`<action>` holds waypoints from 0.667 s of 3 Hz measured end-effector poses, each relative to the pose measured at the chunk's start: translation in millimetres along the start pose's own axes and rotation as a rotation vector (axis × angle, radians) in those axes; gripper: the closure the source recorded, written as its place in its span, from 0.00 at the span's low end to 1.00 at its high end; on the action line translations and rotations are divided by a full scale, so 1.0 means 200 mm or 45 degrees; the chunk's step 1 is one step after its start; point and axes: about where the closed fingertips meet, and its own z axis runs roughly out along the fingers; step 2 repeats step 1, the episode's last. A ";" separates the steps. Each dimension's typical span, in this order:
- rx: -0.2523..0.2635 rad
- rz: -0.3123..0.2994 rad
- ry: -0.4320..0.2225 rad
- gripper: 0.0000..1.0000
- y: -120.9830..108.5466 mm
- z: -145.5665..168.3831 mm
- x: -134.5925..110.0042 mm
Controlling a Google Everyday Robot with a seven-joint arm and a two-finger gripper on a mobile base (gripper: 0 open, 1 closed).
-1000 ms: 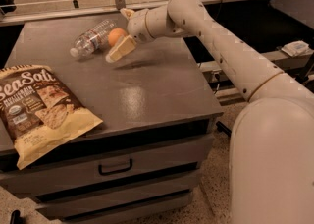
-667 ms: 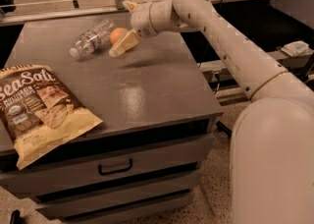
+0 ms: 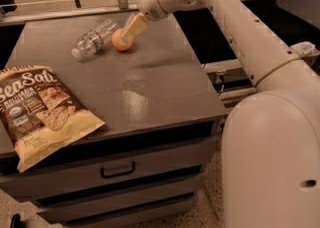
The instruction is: Move orange near water bottle
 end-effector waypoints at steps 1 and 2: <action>-0.014 0.012 0.020 0.00 0.01 0.01 0.03; -0.014 0.012 0.020 0.00 0.01 0.01 0.03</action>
Offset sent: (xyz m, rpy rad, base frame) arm 0.0000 0.0000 0.0000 0.0000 0.0000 0.0000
